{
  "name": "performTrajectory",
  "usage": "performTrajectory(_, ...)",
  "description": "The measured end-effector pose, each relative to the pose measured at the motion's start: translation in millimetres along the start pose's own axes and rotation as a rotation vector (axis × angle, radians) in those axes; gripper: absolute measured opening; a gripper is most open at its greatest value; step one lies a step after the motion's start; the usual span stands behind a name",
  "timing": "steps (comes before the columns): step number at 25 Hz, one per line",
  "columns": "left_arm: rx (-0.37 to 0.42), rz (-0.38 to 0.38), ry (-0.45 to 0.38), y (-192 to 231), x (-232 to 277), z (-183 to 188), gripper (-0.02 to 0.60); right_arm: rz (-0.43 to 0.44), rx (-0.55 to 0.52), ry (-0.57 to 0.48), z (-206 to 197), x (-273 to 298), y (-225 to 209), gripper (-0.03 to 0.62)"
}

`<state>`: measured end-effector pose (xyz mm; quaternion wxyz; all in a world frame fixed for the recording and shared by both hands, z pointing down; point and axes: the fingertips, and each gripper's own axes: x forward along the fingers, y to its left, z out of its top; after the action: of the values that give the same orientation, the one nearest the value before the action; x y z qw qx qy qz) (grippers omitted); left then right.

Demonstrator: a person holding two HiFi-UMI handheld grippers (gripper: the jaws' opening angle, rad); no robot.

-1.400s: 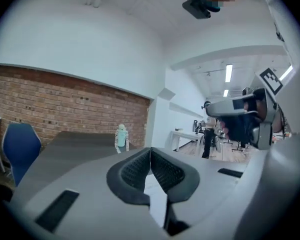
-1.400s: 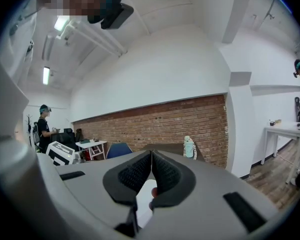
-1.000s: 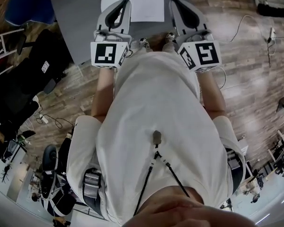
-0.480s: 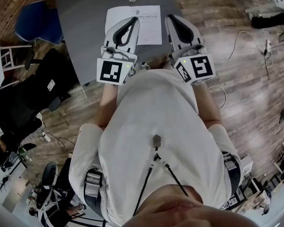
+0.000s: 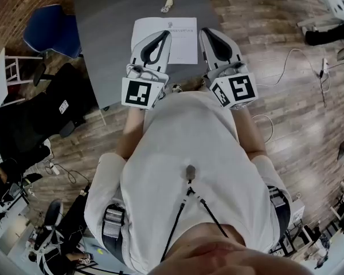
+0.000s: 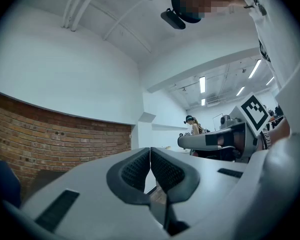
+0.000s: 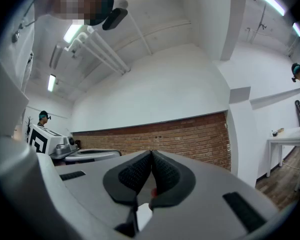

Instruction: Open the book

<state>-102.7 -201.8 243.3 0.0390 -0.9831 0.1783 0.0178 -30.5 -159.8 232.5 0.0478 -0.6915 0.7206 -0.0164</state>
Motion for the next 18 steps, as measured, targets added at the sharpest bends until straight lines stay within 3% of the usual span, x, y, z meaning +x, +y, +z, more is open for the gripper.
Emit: performTrajectory(18, -0.014, 0.010, 0.024, 4.5, 7.1, -6.1, 0.025, 0.036, -0.004, 0.041, -9.6, 9.9, 1.0, 0.035)
